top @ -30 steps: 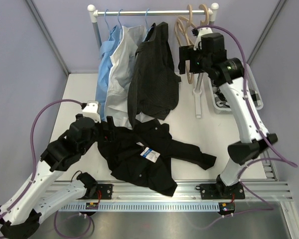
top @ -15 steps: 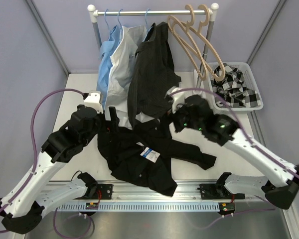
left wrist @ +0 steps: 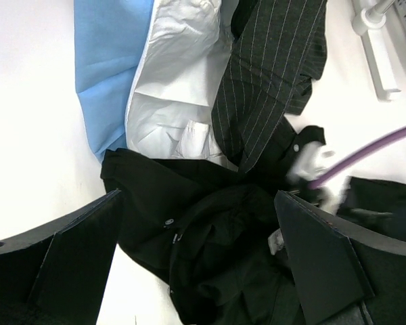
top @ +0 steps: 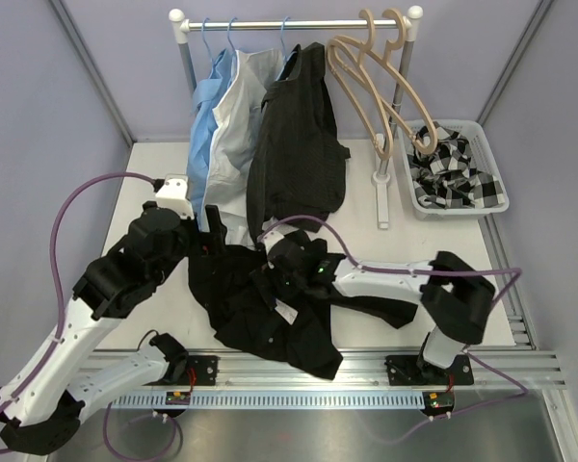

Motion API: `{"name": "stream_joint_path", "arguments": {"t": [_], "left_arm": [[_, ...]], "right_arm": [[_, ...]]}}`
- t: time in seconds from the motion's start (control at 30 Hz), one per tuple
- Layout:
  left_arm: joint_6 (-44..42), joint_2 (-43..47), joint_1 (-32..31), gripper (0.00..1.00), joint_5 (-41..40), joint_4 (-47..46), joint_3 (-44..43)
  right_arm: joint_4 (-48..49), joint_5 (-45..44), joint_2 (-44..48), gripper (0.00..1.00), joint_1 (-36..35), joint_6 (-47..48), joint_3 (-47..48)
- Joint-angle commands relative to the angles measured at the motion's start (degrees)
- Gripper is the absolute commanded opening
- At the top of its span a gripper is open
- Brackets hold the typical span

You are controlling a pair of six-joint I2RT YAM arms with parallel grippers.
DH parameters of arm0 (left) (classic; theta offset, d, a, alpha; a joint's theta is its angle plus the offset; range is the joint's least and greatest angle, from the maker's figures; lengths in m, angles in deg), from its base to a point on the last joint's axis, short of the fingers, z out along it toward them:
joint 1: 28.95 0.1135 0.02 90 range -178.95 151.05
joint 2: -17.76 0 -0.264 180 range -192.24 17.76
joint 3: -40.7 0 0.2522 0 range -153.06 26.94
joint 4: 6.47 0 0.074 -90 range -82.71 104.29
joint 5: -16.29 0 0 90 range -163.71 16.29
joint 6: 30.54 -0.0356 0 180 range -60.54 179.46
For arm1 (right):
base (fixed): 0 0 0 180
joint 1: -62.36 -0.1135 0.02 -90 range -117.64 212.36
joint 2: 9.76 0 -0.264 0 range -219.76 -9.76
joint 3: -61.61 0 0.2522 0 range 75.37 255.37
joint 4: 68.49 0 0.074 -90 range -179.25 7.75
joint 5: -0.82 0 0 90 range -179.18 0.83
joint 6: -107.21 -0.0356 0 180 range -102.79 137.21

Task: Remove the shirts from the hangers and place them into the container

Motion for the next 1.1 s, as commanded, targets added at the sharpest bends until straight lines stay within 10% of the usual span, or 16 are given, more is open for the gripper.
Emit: {"name": "stream_joint_path", "arguments": {"t": [0.0,0.33,0.43,0.5,0.83,1.07], "left_arm": [[0.16,1.78,0.05,0.99,-0.55,-0.94,-1.09],[0.51,3.37,0.05,0.99,0.33,-0.33,0.41],[0.25,3.11,0.05,0.99,0.42,-0.42,0.32],[0.07,3.02,0.05,0.99,0.16,-0.42,0.06],[-0.63,1.44,0.05,0.99,0.24,-0.5,-1.88],[-1.51,0.38,0.05,0.99,0.42,-0.59,-2.85]], "right_arm": [[6.03,-3.58,-6.1,1.0,-2.11,-3.5,2.98],[-9.15,-16.69,-18.24,0.95,-4.05,-12.47,5.1],[-11.89,-18.18,-17.2,0.19,-3.96,-15.53,3.17],[-12.51,-19.67,-12.9,0.0,-3.88,-17.91,-0.25],[-35.76,-32.58,19.7,0.0,5.16,-28.37,-5.64],[-44.76,-38.74,35.98,0.0,19.49,-18.99,5.96]]}}
